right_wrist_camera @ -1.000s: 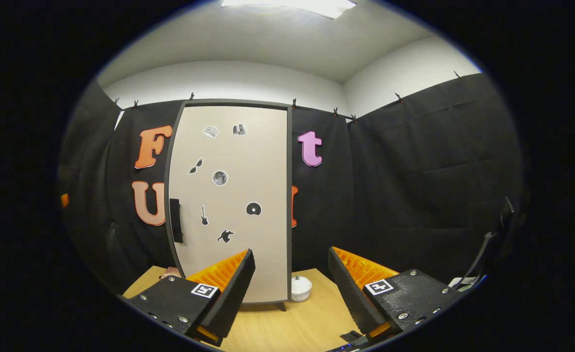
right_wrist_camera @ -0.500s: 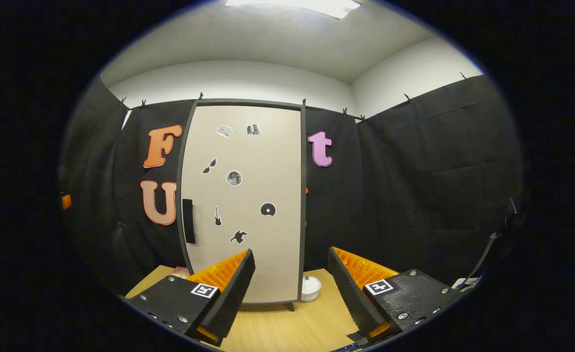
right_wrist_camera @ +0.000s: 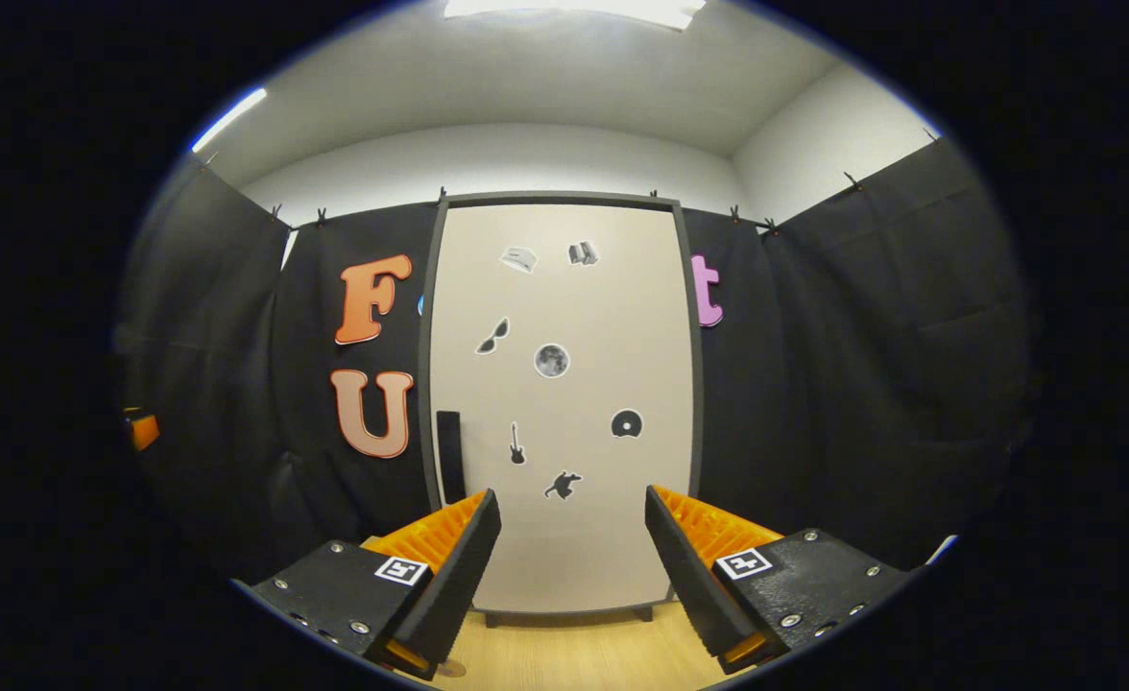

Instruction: Open the cabinet door with the right hand, grasp the bottle in the cabinet with the left hand and place it on the coaster, then close the cabinet door with the right hand.

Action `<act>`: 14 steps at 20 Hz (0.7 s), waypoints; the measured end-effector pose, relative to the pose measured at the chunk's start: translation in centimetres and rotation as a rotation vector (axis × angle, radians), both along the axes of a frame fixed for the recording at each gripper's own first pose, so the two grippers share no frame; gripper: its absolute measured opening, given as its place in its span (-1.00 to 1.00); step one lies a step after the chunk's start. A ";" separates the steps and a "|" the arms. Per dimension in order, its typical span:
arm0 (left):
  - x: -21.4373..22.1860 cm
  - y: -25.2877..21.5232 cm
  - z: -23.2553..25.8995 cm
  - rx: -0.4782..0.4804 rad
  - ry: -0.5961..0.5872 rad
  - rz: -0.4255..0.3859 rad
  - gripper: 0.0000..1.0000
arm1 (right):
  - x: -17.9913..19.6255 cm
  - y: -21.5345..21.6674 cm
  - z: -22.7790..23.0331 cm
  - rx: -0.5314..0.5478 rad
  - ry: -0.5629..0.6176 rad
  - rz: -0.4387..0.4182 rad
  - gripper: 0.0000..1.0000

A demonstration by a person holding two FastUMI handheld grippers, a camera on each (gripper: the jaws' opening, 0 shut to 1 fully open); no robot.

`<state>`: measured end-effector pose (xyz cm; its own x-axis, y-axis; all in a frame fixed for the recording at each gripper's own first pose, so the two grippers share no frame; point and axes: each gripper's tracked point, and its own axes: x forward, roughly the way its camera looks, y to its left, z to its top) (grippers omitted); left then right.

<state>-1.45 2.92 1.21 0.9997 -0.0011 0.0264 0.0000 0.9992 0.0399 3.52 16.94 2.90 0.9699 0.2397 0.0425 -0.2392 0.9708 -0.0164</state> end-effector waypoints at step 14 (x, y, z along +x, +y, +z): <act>-1.8 6.4 -1.5 -0.003 0.028 0.108 0.90 | 8.0 12.5 -0.5 0.004 0.027 0.087 0.87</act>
<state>-3.23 9.36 -0.25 0.9943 0.1068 -0.0021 -0.1066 0.9936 0.0381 11.56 29.41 2.36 0.9463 0.3228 0.0181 -0.3227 0.9465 -0.0053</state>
